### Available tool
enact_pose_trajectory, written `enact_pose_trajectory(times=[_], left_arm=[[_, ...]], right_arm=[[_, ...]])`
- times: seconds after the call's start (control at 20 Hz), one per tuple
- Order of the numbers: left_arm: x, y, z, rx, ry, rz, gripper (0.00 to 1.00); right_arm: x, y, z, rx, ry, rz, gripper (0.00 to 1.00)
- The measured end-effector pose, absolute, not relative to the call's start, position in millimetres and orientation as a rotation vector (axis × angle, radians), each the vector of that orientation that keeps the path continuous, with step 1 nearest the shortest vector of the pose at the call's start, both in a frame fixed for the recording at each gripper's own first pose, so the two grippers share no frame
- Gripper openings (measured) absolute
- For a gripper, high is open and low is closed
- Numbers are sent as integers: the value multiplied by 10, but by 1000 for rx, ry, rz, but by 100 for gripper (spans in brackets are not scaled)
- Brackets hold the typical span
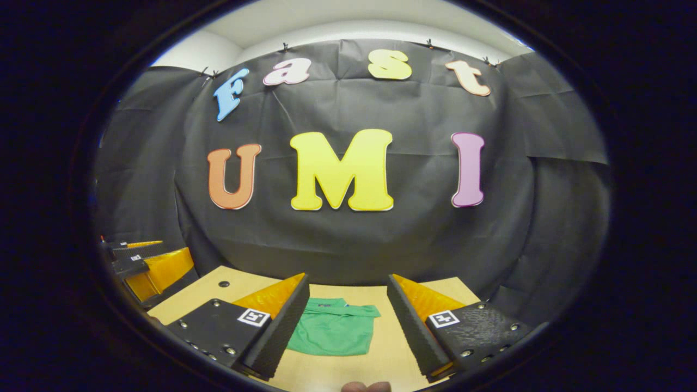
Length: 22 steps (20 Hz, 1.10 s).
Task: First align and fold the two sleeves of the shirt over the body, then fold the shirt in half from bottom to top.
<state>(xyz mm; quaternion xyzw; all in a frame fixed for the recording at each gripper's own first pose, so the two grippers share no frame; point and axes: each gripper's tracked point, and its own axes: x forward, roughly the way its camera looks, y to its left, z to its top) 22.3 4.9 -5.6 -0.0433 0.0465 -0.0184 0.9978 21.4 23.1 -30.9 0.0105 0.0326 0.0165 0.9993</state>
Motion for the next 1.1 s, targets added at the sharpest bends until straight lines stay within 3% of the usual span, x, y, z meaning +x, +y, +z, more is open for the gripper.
enact_pose_trajectory(times=[0.35,1.1], left_arm=[[-103,-43,-54,-52,98,-61,99],[-37,-81,319,-54,46,-81,100]], right_arm=[[-77,335,-342,-21,65,48,90],[-88,303,-61,-29,20,34,90]])
